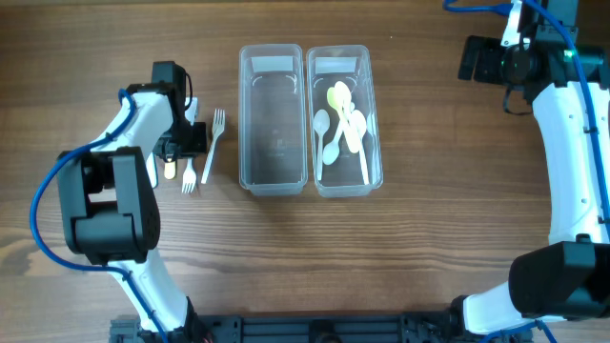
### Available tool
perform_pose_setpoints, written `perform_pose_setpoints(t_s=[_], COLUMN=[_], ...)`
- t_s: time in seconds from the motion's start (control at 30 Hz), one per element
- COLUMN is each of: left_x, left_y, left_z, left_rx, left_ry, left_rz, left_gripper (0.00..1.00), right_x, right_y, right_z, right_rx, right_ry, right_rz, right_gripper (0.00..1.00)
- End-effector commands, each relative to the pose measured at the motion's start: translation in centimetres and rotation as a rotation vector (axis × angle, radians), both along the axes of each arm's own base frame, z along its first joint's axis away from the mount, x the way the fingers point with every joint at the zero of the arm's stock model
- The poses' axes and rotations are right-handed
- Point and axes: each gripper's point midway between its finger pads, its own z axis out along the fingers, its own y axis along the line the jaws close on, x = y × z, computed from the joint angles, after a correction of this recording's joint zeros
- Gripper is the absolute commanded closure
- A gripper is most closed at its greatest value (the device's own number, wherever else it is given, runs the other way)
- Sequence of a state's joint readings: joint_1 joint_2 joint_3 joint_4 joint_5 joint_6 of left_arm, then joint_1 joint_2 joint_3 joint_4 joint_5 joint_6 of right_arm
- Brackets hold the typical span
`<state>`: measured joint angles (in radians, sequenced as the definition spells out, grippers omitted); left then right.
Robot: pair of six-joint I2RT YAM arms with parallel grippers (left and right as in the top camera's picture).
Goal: Pack container
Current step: 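Carry the white fork into the left container and release it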
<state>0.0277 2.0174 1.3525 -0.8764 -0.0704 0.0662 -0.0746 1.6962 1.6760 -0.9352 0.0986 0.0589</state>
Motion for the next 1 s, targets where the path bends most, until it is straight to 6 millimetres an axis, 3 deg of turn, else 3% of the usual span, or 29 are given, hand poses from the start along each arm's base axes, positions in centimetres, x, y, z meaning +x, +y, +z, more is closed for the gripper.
perform_pose_setpoints(t_s=[0.0, 0.2, 0.23, 0.4, 0.67, 0.83, 0.97], left_x=[2.8, 4.4, 4.5, 3.9, 2.5, 1.9, 2.3], left_y=[0.9, 0.2, -0.7, -5.8, -14.6, -17.2, -17.8], left_z=[6.5, 14.7, 16.1, 19.0, 17.5, 14.4, 11.0], left_rx=[0.04, 0.012, -0.022, -0.183, -0.297, -0.299, -0.279], left_ry=[-0.158, -0.37, -0.409, -0.471, -0.396, -0.306, -0.246], left_rz=[0.019, 0.086, 0.086, 0.03, -0.044, -0.041, -0.048], left_gripper=[0.96, 0.96, 0.96, 0.96, 0.96, 0.96, 0.92], right_x=[0.1, 0.2, 0.1, 0.2, 0.2, 0.1, 0.2], right_y=[-0.1, -0.1, -0.1, -0.1, -0.1, -0.1, -0.1], right_z=[-0.3, -0.3, -0.3, -0.3, -0.3, -0.3, -0.3], right_rx=[-0.014, -0.015, -0.015, -0.015, -0.015, -0.015, -0.015], right_ry=[0.007, 0.006, 0.006, 0.006, 0.006, 0.006, 0.006], right_rz=[0.0, 0.0, 0.001, 0.0, 0.0, 0.0, 0.001], right_gripper=[0.0, 0.0, 0.0, 0.0, 0.0, 0.0, 0.0])
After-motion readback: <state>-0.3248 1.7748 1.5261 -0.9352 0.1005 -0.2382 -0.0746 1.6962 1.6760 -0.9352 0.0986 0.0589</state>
